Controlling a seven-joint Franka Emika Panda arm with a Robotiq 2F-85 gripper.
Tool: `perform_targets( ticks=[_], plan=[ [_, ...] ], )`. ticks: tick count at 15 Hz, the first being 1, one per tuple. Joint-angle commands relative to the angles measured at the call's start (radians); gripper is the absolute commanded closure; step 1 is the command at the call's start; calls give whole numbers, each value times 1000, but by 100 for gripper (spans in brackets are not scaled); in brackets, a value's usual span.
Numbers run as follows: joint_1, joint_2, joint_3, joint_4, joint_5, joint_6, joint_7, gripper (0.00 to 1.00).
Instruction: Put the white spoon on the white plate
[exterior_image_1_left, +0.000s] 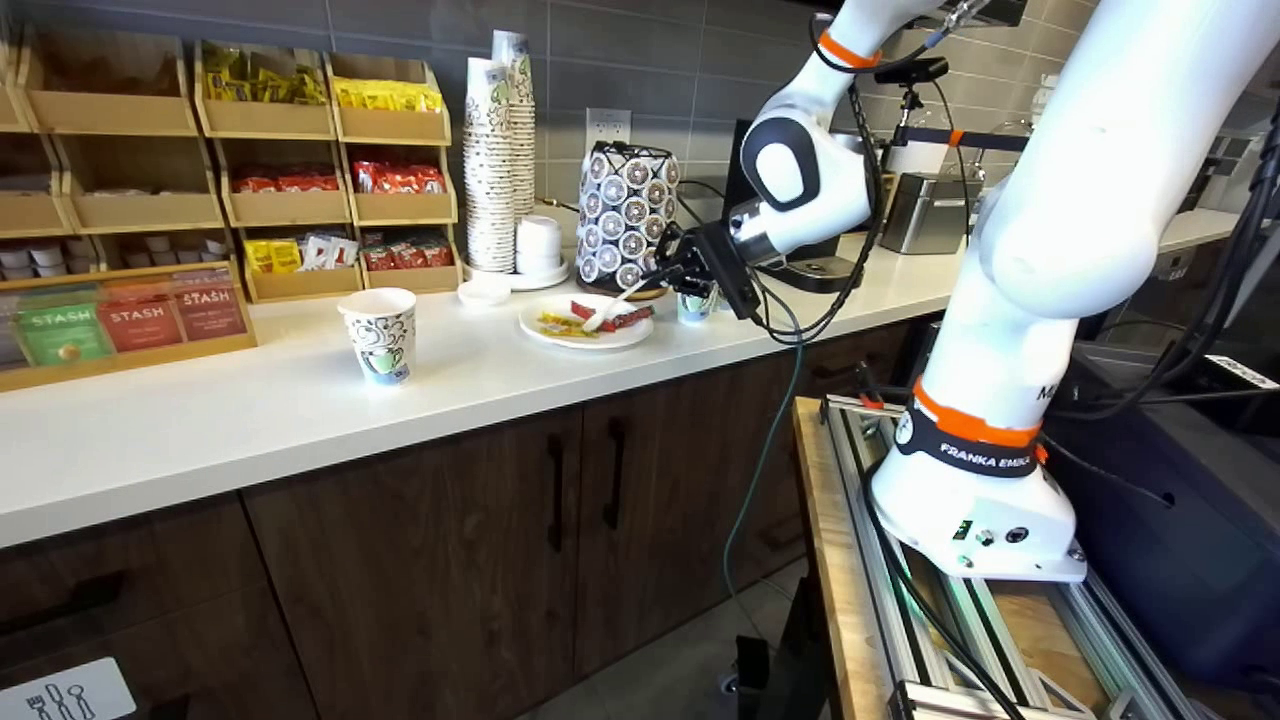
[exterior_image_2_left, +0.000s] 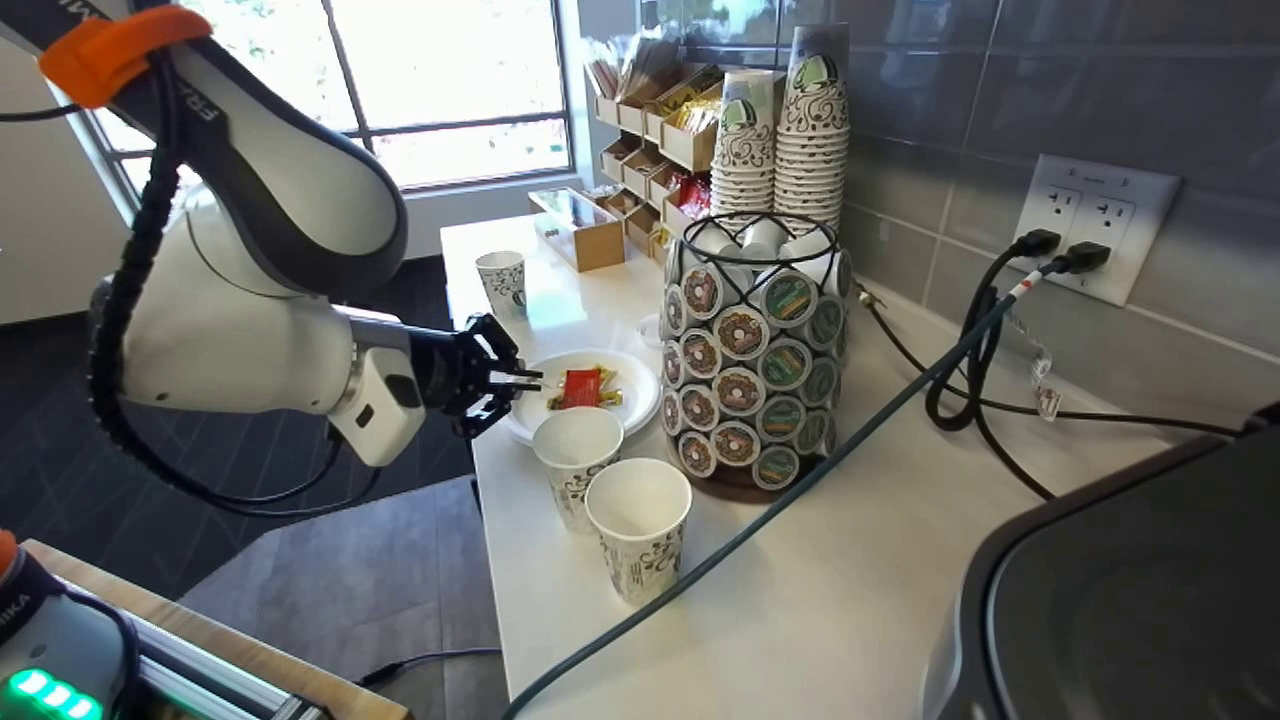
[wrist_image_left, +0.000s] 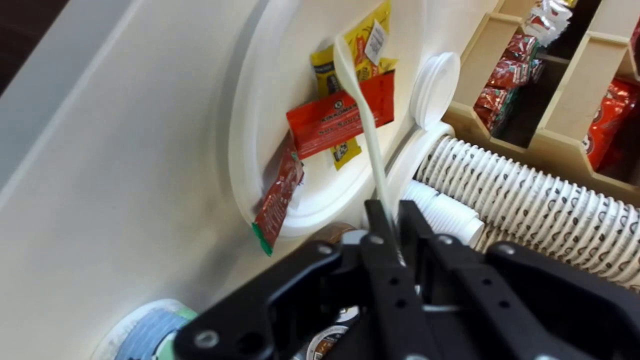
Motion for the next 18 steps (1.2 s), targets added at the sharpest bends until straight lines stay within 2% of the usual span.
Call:
perform_targets(
  ticks=[1,5,7,8,9,12,18],
  plan=[
    [-40,48,31,10,-4,-36,-3,55],
    [-12,26,69,8,-20,-6,34,25],
    [7,-3,89,8,-144,6,114,10],
    [15,-18,98,9,-240,3,173,3],
    [19,-43,105,10,-327,1,225,0],
    [14,-159,122,-14,-571,-8,325,0],
    [-28,-266,121,5,-1061,-57,462,0]
  ],
)
